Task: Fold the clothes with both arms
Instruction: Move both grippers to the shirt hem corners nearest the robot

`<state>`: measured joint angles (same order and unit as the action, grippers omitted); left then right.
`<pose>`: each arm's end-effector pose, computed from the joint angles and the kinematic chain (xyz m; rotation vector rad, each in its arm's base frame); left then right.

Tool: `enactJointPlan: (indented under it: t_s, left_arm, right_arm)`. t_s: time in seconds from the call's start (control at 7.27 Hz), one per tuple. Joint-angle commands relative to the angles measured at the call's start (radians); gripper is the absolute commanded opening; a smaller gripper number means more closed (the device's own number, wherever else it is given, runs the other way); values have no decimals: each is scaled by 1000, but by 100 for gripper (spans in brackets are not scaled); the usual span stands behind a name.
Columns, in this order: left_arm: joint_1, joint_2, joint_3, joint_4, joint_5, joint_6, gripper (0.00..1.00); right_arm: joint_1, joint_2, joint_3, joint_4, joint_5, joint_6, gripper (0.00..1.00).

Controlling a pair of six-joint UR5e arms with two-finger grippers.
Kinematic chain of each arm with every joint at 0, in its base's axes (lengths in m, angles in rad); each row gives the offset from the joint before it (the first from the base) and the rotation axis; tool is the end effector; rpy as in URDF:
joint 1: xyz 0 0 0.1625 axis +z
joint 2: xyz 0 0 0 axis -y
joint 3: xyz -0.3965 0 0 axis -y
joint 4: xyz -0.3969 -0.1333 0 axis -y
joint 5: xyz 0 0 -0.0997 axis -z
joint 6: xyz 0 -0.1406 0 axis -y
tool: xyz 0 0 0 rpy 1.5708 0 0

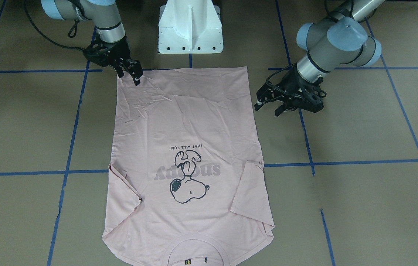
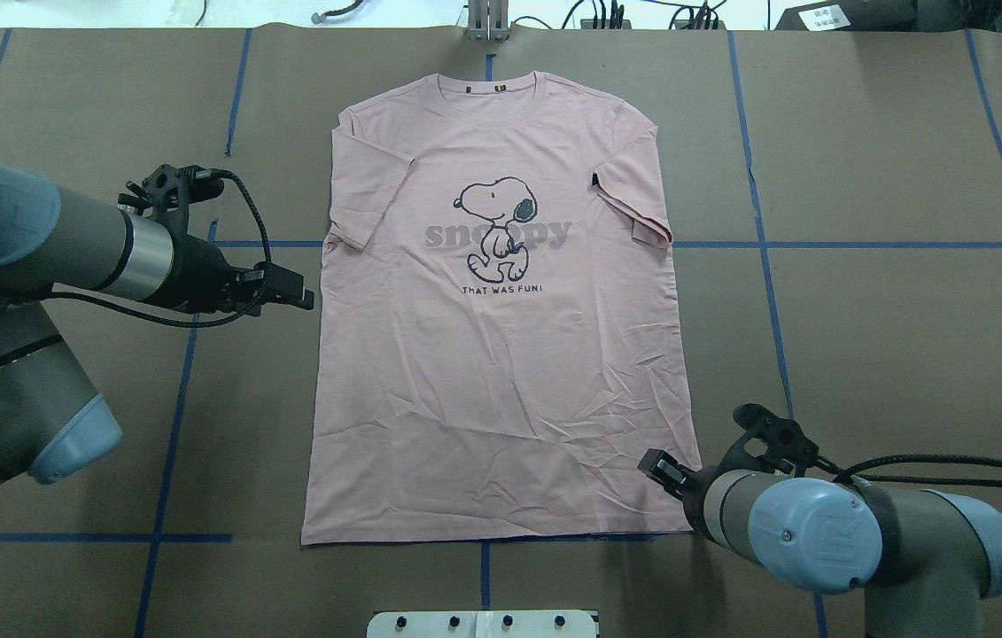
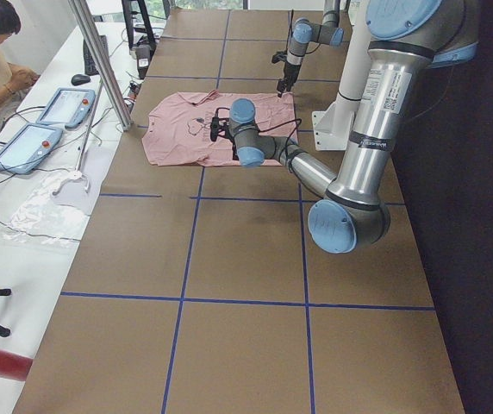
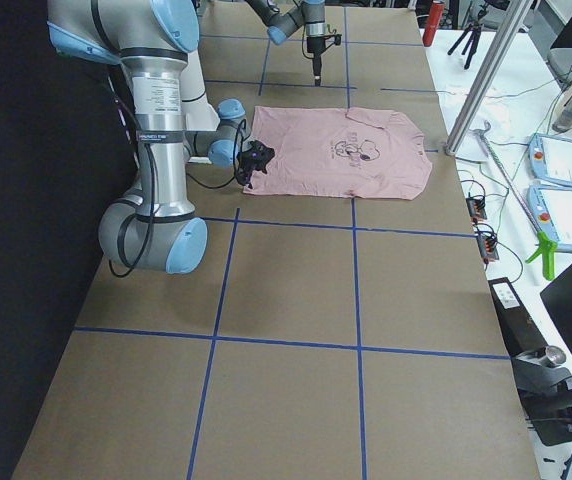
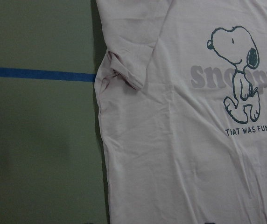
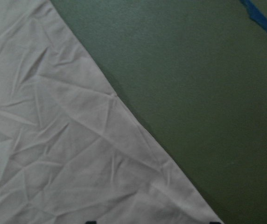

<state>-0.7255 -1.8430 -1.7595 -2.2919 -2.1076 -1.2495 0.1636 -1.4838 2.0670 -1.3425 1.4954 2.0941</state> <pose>0.4169 -0.4518 0.3214 0.1660 1.2279 -0.0341 -0.5055 -0.2293 0.3631 -0.0766 -0.8276 0.6785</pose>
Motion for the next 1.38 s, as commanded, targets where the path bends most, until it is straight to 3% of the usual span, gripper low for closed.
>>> enactJointPlan:
  t_s: [0.0,0.41,0.55,0.69,0.83,1.1,1.24]
  left_arm:
    - [0,25,-38,0,0,-2,87]
    - [3,25,-43,0,1,-2,88]
    - [3,25,-44,0,3,-2,88]
    - [3,28,-43,0,3,-2,88]
    - [3,28,-43,0,3,-2,88]
    - [11,18,-61,60,4,-4,88]
    - [29,8,-81,93,18,-90,88]
  right_arm:
    - [-39,-41,28,-6,-4,32,82]
    - [-59,-70,27,-6,-6,32,70]
    - [-59,-70,25,-7,-6,34,55]
    - [-58,-70,31,-7,-6,32,15]
    - [-59,-69,30,-6,-6,32,0]
    - [-59,-56,38,-6,2,32,0]
    - [-50,-58,59,-6,3,31,0]
